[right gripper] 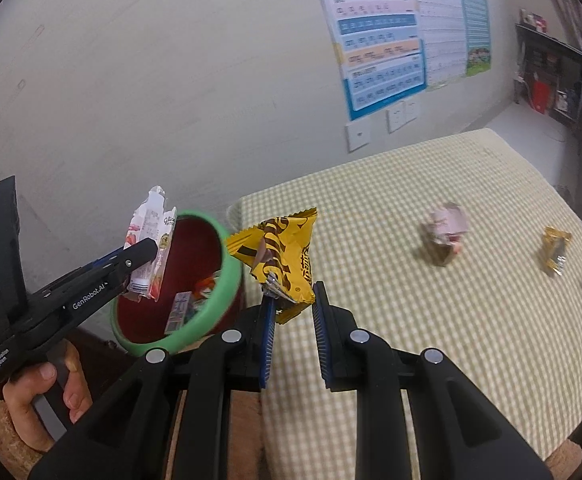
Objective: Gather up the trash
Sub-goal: 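Carry the pink-white wrapper and yellow striped wrapper over the bin with both grippers, then open both grippers over the bin to drop both wrappers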
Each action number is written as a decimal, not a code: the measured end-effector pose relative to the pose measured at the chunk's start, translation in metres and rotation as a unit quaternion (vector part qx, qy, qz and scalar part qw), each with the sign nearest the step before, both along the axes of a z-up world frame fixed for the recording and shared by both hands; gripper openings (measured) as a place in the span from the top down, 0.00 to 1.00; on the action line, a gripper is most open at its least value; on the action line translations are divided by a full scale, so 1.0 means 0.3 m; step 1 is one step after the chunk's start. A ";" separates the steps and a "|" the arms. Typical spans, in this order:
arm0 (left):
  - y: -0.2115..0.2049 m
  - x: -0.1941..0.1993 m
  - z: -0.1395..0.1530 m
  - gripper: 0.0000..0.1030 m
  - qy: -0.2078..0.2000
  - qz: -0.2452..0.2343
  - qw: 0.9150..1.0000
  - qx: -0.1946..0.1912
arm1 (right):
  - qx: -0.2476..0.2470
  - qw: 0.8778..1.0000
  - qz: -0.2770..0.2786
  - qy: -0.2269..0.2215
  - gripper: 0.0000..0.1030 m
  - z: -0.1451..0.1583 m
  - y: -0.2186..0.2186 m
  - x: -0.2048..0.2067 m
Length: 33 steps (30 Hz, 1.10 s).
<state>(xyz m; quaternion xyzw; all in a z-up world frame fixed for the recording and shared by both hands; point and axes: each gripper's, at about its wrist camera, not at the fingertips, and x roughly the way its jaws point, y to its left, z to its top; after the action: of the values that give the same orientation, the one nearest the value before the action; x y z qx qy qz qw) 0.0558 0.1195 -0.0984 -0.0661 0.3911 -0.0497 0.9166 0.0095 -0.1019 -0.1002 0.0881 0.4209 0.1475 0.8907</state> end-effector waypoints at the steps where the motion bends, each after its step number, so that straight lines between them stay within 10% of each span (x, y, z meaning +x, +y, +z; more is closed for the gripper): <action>1: 0.015 -0.001 -0.003 0.72 0.001 0.005 1.000 0.001 | 0.000 1.000 0.007 0.001 0.81 0.000 0.020 0.007; 33: 0.336 0.035 -0.156 0.71 0.053 0.111 0.992 -0.022 | 0.003 0.991 0.126 0.046 0.81 -0.069 0.463 0.179</action>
<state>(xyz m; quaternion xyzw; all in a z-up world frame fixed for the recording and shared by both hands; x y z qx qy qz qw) 0.0662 0.2204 -0.1450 -0.1314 0.4277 0.0475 0.8930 0.0632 0.0371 -0.1210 0.0440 0.4691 0.2561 0.8441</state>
